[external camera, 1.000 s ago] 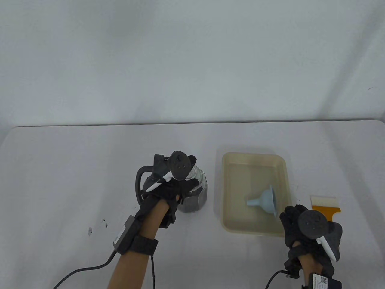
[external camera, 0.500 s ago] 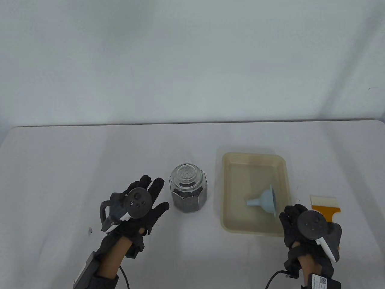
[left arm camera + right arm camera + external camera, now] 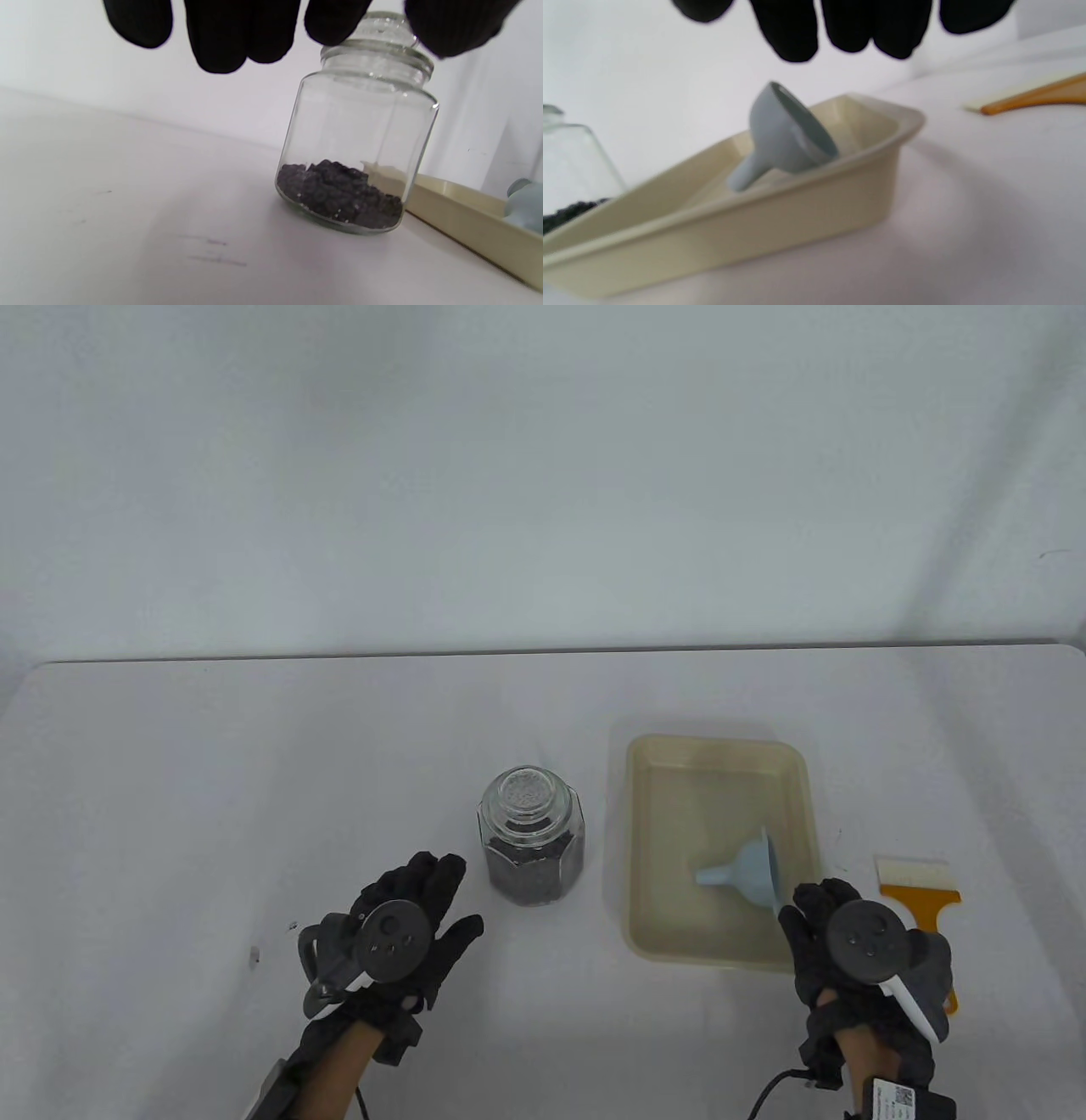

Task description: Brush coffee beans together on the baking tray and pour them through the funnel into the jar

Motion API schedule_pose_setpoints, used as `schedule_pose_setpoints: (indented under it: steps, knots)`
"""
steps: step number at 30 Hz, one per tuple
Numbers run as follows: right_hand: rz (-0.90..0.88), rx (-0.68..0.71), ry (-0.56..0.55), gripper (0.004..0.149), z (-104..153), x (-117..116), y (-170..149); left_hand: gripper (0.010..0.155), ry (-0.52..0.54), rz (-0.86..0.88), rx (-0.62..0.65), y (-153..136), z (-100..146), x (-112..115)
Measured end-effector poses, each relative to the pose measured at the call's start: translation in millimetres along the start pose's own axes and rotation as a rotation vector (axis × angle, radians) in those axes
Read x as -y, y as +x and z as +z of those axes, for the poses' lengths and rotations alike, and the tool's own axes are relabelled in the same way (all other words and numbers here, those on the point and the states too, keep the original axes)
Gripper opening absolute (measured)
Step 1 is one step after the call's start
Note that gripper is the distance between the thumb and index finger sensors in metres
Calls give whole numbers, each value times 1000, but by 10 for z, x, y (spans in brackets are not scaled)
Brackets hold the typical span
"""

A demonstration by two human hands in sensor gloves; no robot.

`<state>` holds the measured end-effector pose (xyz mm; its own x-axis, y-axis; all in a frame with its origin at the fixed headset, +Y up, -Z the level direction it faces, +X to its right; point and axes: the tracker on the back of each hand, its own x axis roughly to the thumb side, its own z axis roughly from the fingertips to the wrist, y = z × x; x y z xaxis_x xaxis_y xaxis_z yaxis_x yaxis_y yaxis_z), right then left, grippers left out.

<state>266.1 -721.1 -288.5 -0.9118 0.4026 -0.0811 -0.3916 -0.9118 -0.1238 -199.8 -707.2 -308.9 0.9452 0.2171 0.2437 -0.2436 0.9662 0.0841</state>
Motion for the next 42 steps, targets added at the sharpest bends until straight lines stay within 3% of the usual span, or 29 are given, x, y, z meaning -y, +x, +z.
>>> schedule_pose_setpoints:
  steps: [15, 42]
  knots:
    - [62, 86, -9, 55, 21, -50, 133, 71, -27, 53, -58, -178, 4, 43]
    - [67, 92, 0, 55, 28, -54, 155, 70, -39, 55, -40, -134, 25, 18]
